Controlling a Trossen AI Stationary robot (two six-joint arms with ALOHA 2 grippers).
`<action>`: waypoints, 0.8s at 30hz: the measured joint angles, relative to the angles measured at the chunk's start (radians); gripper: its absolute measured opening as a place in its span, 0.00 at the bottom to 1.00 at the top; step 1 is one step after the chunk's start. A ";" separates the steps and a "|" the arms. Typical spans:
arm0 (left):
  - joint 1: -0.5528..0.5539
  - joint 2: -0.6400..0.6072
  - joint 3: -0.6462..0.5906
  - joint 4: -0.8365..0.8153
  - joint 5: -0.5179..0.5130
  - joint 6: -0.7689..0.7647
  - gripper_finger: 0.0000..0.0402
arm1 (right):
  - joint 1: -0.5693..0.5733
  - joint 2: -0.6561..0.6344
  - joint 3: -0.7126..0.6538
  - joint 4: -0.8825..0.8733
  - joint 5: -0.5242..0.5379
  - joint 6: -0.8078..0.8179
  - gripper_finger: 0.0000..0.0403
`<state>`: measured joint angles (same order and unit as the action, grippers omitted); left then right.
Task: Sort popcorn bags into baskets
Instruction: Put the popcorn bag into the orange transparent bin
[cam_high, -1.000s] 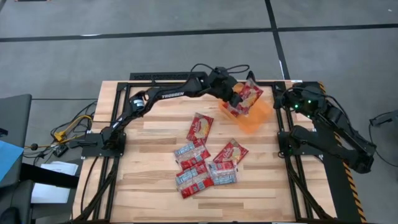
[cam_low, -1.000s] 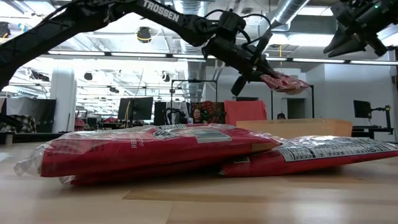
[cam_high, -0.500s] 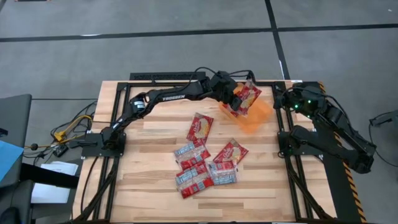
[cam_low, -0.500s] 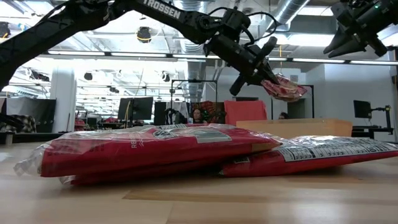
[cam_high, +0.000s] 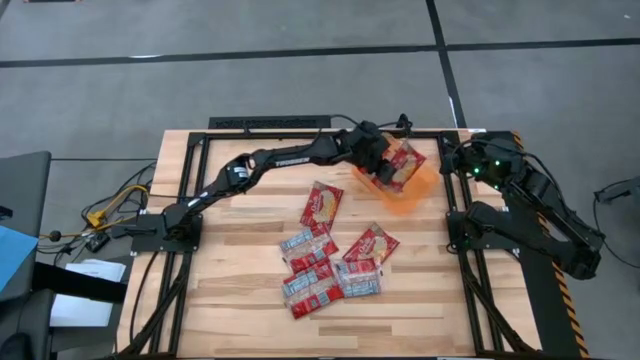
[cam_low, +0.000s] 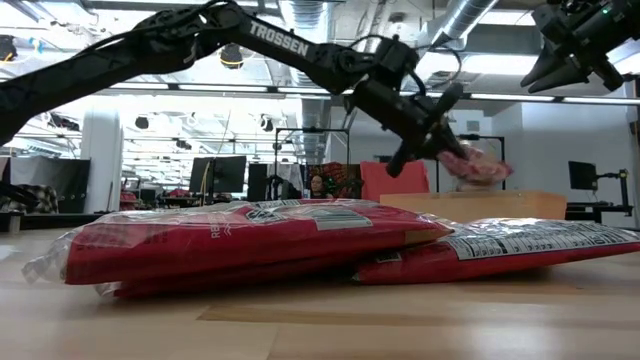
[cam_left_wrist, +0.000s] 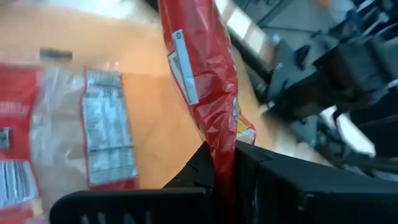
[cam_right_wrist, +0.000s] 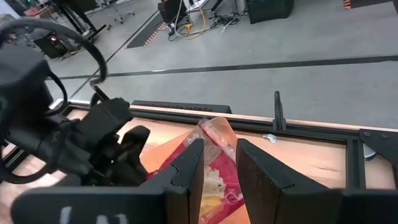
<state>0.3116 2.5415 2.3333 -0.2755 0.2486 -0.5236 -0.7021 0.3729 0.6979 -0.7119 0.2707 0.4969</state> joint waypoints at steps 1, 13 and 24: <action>-0.002 0.000 0.000 -0.018 -0.010 0.018 0.01 | 0.000 0.000 0.000 -0.001 0.000 0.000 0.29; -0.051 -0.002 0.002 -0.059 -0.106 0.121 0.05 | 0.000 0.000 0.000 -0.024 0.001 0.000 0.29; -0.053 -0.002 0.002 -0.020 -0.143 0.118 0.07 | 0.000 0.000 0.000 -0.023 -0.005 -0.009 0.29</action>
<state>0.2590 2.5393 2.3348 -0.2957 0.1055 -0.4052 -0.7025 0.3729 0.6979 -0.7345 0.2652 0.4883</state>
